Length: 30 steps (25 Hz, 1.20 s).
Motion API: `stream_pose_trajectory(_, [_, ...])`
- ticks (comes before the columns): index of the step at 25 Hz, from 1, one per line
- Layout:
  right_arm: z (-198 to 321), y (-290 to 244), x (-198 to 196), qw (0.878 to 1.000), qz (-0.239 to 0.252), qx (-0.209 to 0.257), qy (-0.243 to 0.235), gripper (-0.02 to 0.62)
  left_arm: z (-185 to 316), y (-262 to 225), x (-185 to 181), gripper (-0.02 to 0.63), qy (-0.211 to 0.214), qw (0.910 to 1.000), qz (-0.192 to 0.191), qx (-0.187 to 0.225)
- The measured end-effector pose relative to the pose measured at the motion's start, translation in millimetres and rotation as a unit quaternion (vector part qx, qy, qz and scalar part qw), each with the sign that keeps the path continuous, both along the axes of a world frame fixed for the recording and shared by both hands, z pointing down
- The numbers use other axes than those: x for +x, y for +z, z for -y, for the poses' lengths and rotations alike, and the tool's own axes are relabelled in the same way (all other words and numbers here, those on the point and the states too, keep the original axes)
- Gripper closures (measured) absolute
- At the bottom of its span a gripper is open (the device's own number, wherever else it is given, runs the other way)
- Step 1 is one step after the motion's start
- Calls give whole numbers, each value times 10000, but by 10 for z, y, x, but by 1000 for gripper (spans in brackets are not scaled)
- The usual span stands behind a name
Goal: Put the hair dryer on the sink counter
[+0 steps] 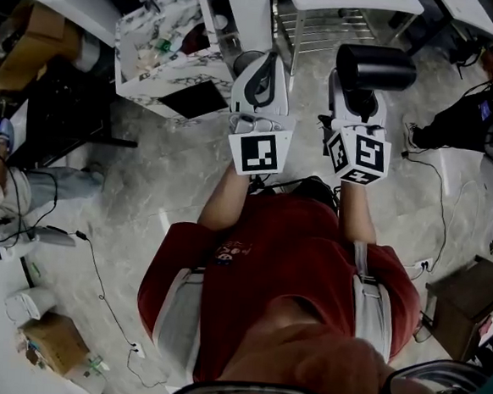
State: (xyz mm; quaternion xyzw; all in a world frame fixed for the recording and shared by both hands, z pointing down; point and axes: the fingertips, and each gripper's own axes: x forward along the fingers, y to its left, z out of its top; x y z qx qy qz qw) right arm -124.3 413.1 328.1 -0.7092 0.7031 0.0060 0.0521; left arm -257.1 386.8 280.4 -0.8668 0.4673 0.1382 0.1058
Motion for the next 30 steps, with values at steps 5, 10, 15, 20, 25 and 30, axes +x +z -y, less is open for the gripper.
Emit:
stream_pose_trajectory(5, [44, 3, -60, 10000, -57, 39, 46, 393, 64, 35, -38, 604, 51, 10000, -25, -4])
stream_pose_trajectory(10, [114, 20, -2, 9998, -112, 85, 113, 393, 132, 44, 17, 604, 108, 9999, -66, 25])
stream_pose_trajectory(15, [182, 40, 92, 9996, -203, 67, 185, 393, 225, 38, 111, 604, 133, 9999, -59, 48])
stream_pose_trajectory(20, [307, 79, 220, 9996, -199, 19, 180, 393, 329, 70, 280, 604, 184, 9998, -42, 30])
stream_pose_trajectory(25, [477, 134, 371, 9997, -187, -31, 144, 393, 489, 108, 460, 604, 184, 9998, -21, 20])
stream_pose_trajectory(30, [690, 171, 561, 9998, -136, -81, 121, 394, 697, 135, 659, 604, 166, 9998, 55, 4])
